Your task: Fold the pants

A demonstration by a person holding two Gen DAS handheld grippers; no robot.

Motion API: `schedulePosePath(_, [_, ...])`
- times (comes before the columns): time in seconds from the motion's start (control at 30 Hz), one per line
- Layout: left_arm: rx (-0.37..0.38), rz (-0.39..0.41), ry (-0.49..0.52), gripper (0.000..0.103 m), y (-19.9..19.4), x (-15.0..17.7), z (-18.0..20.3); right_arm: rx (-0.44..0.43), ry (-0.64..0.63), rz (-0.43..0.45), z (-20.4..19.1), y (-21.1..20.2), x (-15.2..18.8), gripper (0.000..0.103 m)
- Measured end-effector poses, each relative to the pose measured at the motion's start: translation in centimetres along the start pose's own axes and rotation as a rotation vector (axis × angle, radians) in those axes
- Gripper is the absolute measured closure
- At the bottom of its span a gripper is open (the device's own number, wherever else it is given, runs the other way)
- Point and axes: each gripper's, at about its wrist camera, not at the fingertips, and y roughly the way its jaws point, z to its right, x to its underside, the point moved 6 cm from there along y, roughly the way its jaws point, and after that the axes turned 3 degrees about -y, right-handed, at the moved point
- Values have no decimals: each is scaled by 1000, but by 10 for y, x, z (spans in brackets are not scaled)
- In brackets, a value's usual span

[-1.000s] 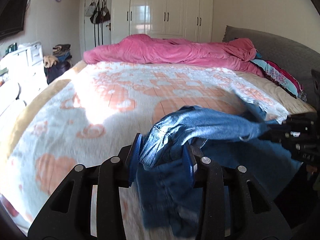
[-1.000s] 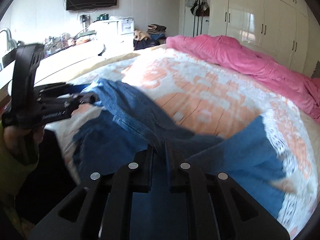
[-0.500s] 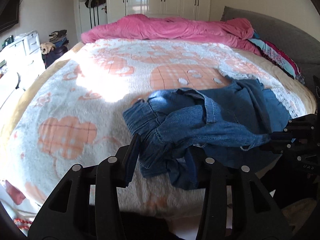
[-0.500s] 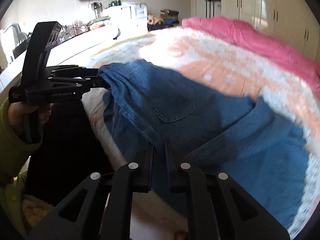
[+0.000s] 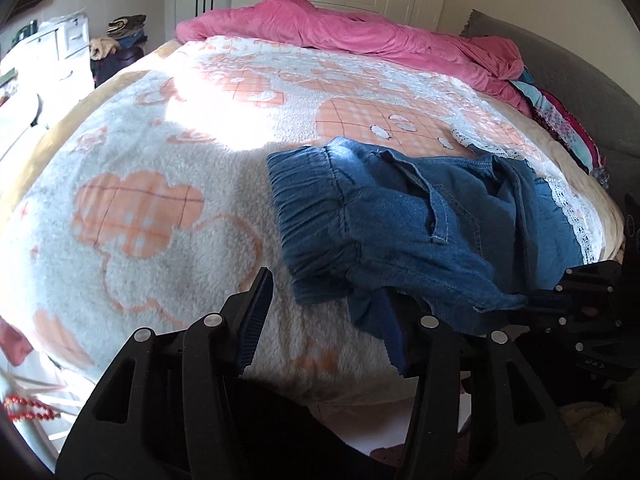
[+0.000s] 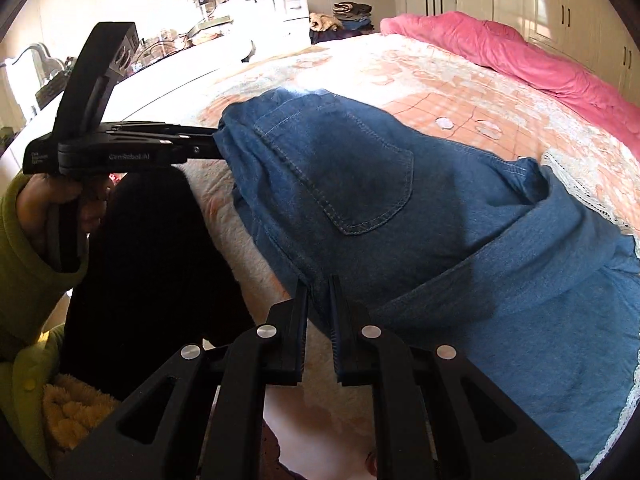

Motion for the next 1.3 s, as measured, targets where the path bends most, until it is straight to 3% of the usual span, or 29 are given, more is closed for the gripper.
schedulePosePath(0.17, [8,22,-28,61,-19,-2,-2,-23,-8,-7,-7,3,4,92])
schedulePosePath(0.4, [49,99,21,61,-40,-26,28,-40,4,-26,-7,8,7,91])
schedulePosePath(0.5, [72,66,66,61,-22,-27,47,-48,21,-28,-6,8,9,90])
schedulePosePath(0.63, [44,-36,77,61,18,-12,49,-72,48,-30,-5,3,9,84])
schedulePosePath(0.8, [49,-52,84,61,28,-4,47,-90,118,-20,7,-8,12,82])
schedulePosePath(0.9, [57,-51,80,61,31,-3,47,-52,130,41,15,-21,0,79])
schedulePosePath(0.97, [54,-50,84,61,33,-2,48,-30,126,67,19,-23,-11,68])
schedulePosePath(1.13, [51,-43,90,61,35,-2,49,71,123,-9,35,3,-13,67])
schedulePosePath(1.2, [59,-43,83,61,35,-1,48,68,179,-69,45,20,-1,66])
schedulePosePath(1.3, [59,-38,82,61,37,-2,48,54,194,-50,47,18,1,66])
